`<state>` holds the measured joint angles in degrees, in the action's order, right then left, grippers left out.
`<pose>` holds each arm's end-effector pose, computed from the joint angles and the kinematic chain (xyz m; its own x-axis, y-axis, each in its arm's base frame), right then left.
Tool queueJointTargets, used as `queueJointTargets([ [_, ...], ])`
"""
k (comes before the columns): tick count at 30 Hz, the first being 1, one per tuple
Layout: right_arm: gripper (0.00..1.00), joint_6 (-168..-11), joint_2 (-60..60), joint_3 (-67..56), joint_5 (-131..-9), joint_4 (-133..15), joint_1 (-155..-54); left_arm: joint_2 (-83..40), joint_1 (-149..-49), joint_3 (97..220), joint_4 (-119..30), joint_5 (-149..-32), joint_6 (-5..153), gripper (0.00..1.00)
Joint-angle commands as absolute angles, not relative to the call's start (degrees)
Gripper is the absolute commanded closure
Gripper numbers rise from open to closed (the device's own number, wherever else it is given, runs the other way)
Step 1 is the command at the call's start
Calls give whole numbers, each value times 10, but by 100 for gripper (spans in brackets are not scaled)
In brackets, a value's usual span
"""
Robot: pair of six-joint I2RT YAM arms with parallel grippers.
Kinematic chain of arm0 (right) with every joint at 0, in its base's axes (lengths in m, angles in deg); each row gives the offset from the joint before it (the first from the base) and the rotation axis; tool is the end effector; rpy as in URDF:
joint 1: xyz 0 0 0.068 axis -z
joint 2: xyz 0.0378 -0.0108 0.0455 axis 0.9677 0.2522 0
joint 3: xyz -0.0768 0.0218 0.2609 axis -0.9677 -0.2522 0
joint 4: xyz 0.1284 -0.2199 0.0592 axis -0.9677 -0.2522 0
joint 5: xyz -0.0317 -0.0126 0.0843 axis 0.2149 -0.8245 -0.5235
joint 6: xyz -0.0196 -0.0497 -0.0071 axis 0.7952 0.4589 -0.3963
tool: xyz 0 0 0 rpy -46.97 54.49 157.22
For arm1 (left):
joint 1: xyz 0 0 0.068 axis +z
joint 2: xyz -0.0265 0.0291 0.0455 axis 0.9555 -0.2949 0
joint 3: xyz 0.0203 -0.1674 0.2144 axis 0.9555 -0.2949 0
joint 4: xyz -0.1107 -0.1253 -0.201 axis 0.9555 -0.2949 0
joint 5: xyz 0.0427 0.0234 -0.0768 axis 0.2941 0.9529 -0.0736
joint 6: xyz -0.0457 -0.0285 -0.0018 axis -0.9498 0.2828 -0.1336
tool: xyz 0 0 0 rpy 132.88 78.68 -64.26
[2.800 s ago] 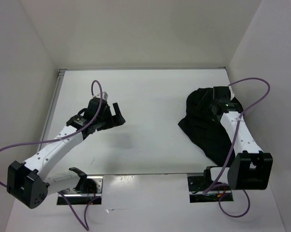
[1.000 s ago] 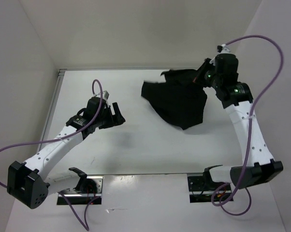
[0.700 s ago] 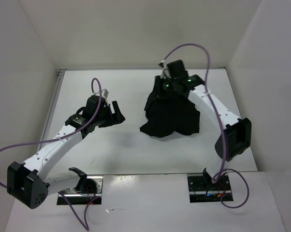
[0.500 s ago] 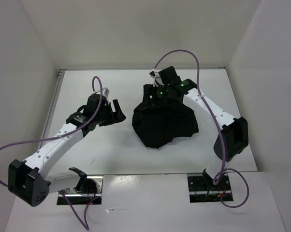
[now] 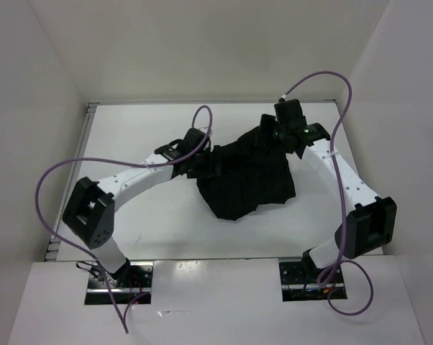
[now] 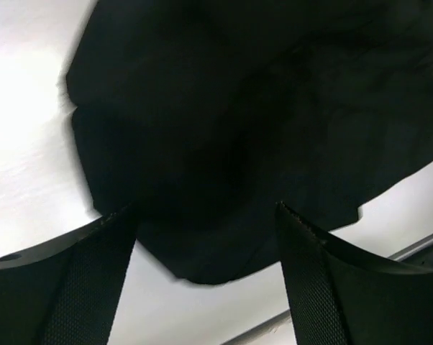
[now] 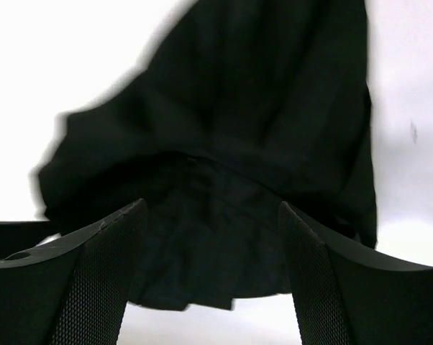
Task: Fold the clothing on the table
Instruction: Flatten the skirt out
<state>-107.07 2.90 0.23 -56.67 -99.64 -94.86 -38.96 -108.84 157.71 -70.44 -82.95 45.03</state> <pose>0.3023 0.1031 0.3480 -0.7047 0.1851 -0.6849 0.0270 0.9717 0.2347 0.2918 -0.2124 0.2614 -0.8282 -0.2074 -0.5207 0.0687 0.8845 -0.4615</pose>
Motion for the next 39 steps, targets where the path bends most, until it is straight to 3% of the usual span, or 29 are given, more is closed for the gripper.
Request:
queueJointTargets([
  [1,21,-1083,32,-45,-538,-990,-937,-435,-1112,1652,-694,-784,437,17],
  [7,21,-1083,2,-90,-556,-973,-925,-567,-1146,1754,-748,-721,431,18],
  [11,21,-1083,-8,-95,-556,-973,-920,-611,-1157,1818,-821,-638,431,100],
  [16,21,-1083,17,-106,-561,-968,-914,-554,-1157,1848,-780,-680,522,100],
  [20,22,-1088,53,-106,-561,-955,-909,-541,-1147,1984,-804,-734,583,100],
  [31,25,-1099,-1,-112,-566,-926,-898,-564,-1129,2179,-863,-1000,731,100],
  [35,25,-1106,-84,-126,-560,-897,-892,-522,-1129,2113,-861,-1017,738,100],
  [36,25,-1099,-96,-134,-571,-891,-892,-488,-1129,2042,-850,-1011,738,100],
  [39,25,-1094,-120,-142,-603,-881,-892,-416,-1121,1923,-806,-944,681,88],
])
